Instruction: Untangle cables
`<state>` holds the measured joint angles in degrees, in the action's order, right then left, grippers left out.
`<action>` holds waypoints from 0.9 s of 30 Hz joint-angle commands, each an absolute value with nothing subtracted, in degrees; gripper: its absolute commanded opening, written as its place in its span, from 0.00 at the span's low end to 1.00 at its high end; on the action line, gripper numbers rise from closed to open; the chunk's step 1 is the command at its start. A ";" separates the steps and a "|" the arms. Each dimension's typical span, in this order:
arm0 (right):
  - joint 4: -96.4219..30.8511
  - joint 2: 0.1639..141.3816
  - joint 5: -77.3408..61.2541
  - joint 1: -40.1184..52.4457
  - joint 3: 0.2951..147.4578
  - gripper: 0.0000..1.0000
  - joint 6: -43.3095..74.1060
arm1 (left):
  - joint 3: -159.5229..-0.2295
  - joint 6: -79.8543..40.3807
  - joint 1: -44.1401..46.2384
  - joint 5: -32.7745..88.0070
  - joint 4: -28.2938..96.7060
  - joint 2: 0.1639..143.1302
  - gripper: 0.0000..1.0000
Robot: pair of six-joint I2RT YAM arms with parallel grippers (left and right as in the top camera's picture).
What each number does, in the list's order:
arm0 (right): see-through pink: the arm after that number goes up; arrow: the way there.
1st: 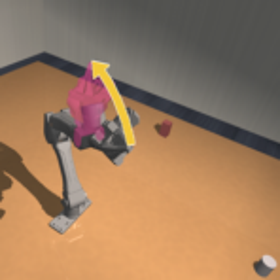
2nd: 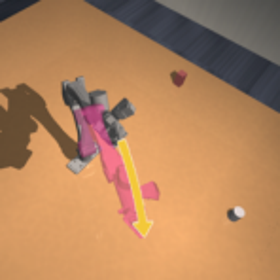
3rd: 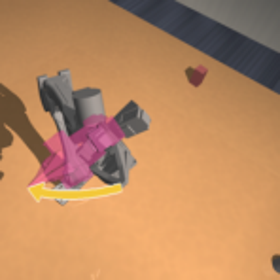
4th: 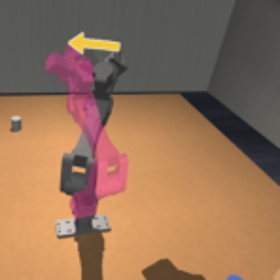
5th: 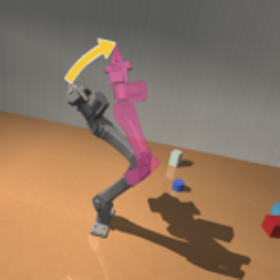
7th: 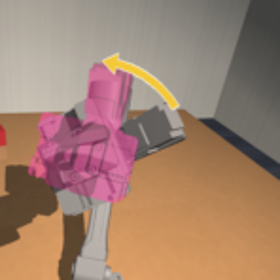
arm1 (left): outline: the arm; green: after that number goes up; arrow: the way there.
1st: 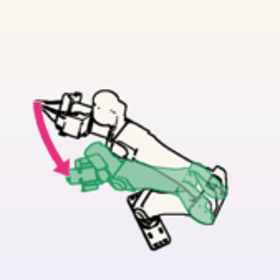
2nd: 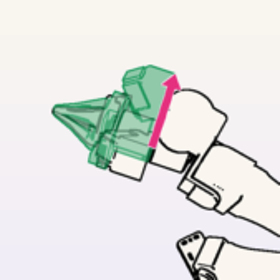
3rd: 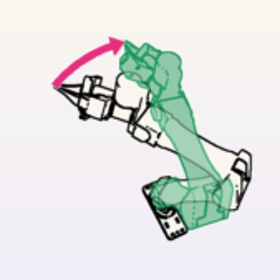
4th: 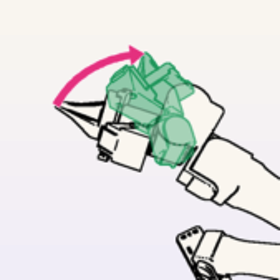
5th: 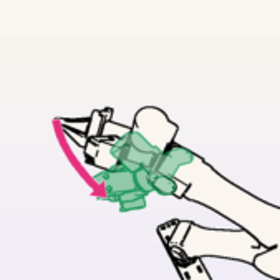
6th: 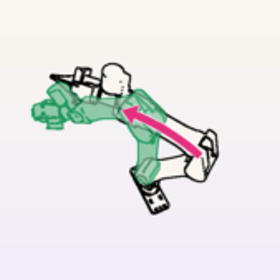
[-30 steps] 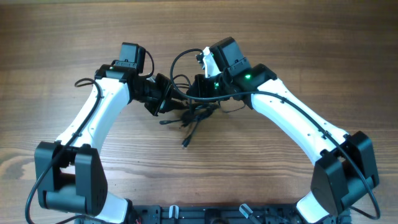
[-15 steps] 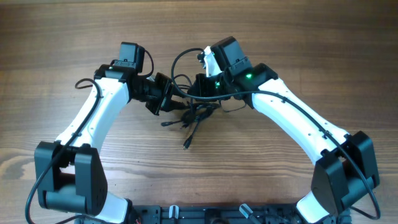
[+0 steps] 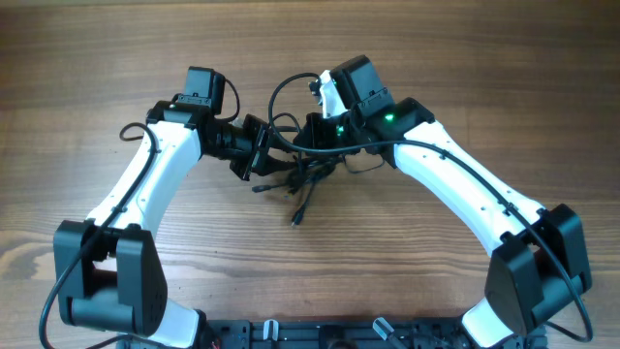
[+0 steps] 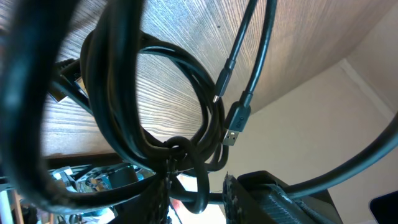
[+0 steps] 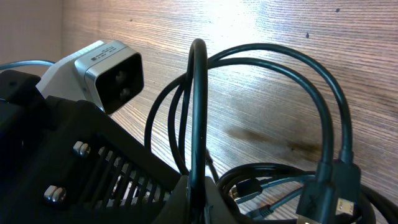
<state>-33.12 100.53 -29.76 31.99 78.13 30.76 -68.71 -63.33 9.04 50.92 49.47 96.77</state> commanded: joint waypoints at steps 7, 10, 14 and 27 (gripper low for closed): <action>-32.47 99.96 -32.27 32.49 79.11 0.04 30.61 | -68.47 -65.39 11.38 49.43 48.71 97.21 0.26; -32.38 99.96 -32.27 32.49 79.11 0.04 30.59 | -68.47 -66.54 12.62 48.31 47.70 97.21 0.26; -32.34 99.96 -32.27 32.49 79.11 0.04 30.59 | -68.47 -66.54 12.97 47.42 46.63 97.21 0.21; -32.38 99.96 -32.25 32.49 79.11 0.04 30.59 | -68.47 -66.54 12.97 45.32 46.44 97.30 0.10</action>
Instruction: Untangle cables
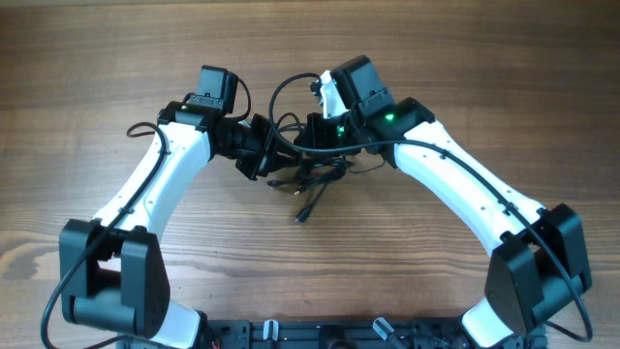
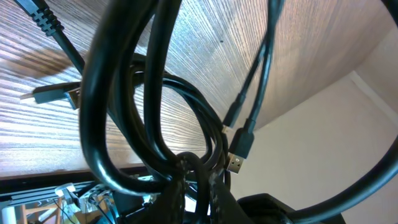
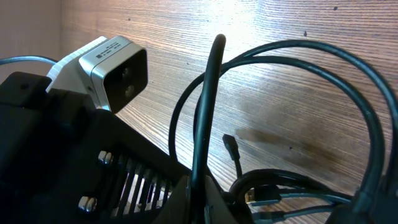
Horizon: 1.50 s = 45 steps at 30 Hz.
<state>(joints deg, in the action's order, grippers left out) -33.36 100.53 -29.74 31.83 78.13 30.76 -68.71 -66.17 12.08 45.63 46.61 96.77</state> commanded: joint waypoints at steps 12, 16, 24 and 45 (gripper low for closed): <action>-35.20 99.96 -27.40 32.49 79.11 0.04 30.00 | -68.47 -59.83 7.62 60.16 44.29 97.27 0.04; -35.09 99.96 -26.57 32.51 78.59 0.04 30.13 | -68.47 -58.22 7.07 64.90 44.29 97.30 0.04; -34.11 99.98 -26.48 32.67 75.24 0.04 29.95 | -68.47 -56.55 5.76 68.36 43.90 97.30 0.04; -33.39 104.84 -18.35 32.77 72.12 0.04 30.00 | -68.47 -49.65 -4.03 82.04 43.88 97.08 0.04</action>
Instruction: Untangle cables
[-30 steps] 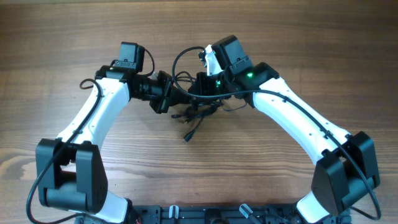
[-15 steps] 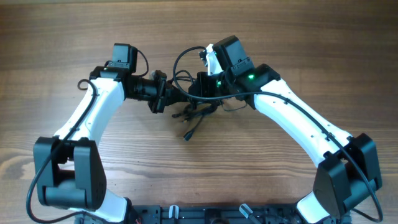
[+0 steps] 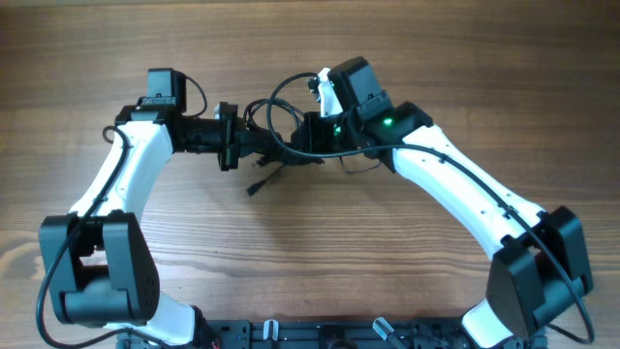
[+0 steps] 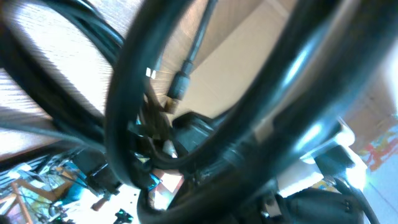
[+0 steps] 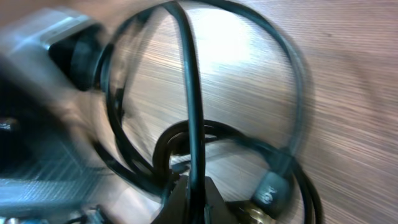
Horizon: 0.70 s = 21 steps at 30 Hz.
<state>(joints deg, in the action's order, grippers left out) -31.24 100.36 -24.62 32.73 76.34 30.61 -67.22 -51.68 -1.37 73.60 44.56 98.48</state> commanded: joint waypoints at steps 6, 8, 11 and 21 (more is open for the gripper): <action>-32.80 107.35 -17.58 32.75 71.96 0.04 30.00 | -68.47 -49.65 -4.36 82.08 43.88 97.08 0.04; -32.16 107.81 -17.63 32.75 71.96 0.04 30.00 | -68.47 -49.60 -4.36 82.02 43.88 97.08 0.04; -30.37 107.35 -20.78 32.49 72.23 0.04 29.95 | -68.47 -48.07 -4.36 81.93 43.88 97.08 0.04; -29.69 102.61 -34.37 31.09 74.26 0.10 25.98 | -68.47 -47.66 -4.12 65.23 47.42 97.08 0.04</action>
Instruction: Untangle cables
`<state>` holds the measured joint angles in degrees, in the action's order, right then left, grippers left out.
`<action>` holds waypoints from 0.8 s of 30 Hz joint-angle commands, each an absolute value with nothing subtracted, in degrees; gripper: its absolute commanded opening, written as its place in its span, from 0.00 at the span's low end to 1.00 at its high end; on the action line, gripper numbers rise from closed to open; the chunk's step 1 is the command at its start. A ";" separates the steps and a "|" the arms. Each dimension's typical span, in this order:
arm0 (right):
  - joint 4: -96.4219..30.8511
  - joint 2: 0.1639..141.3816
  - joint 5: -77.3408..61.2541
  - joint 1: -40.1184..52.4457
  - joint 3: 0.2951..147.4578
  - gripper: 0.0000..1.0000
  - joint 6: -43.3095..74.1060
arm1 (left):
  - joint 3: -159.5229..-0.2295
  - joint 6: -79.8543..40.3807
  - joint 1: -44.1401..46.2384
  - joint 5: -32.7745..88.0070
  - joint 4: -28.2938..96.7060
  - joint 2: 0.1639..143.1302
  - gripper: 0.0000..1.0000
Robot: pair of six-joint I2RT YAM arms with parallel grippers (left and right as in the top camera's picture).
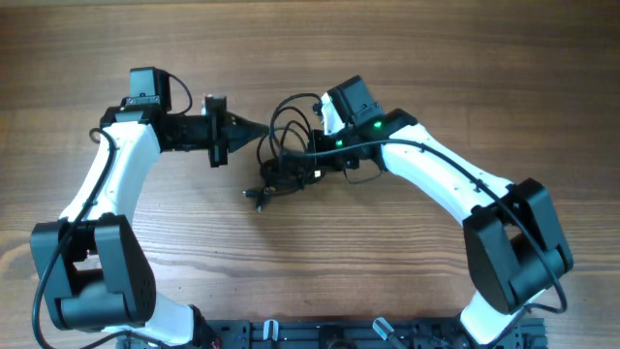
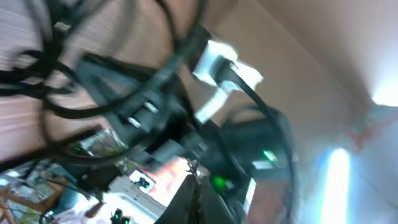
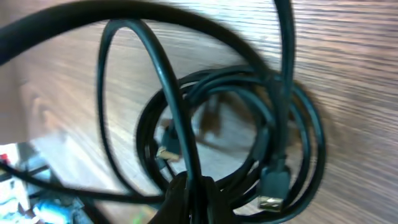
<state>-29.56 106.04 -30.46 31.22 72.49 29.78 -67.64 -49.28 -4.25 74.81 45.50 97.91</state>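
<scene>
A tangle of black cables (image 1: pixel 287 167) lies mid-table, looped into coils (image 3: pixel 273 124) with a USB plug (image 3: pixel 271 186) showing. My right gripper (image 1: pixel 308 155) is at the bundle's right side, shut (image 3: pixel 189 184) on one strand that rises from between its fingers in a tall loop. Just left of the topmost loop, my left gripper (image 1: pixel 263 128) points right, level with the table. Its fingers (image 2: pixel 196 190) are pressed together with no cable seen between them. The left wrist view is blurred; the cables (image 2: pixel 93 68) lie ahead of it.
A loose cable end with a plug (image 1: pixel 255 194) sticks out at the bundle's lower left. The wooden table (image 1: pixel 436 39) lies bare round the arms. The right arm (image 1: pixel 436 179) stretches across the table's right half, the left arm (image 1: pixel 107 179) along its left.
My left gripper has drawn back to the left and no longer has cable loops in its jaws. The bundle now sits lower, by my right gripper, which has tipped down towards the table.
At first both grippers were shut on the tangle, close together at mid-table. My left gripper then sat a little further right and up. Later it had moved left with loops stretched between the arms. Now it is free of the cables, and only my right gripper holds a strand.
</scene>
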 commanded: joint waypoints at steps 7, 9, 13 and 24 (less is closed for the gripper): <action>-28.80 102.41 -34.70 31.09 74.24 0.04 24.16 | -68.47 -46.63 -1.17 57.28 53.67 97.08 0.04; -26.48 102.41 -38.20 30.79 74.24 0.04 24.03 | -68.47 -46.65 -0.27 55.37 53.95 96.97 0.04; -24.47 101.86 -38.96 29.85 74.63 0.04 24.08 | -68.47 -46.92 0.38 42.85 55.18 96.51 0.04; -29.52 100.71 -29.43 29.71 77.67 0.04 21.19 | -69.78 -52.47 0.67 20.73 63.90 88.42 0.04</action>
<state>-28.62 103.18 -31.86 29.80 75.16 23.03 -67.85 -49.12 0.38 27.07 63.46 94.89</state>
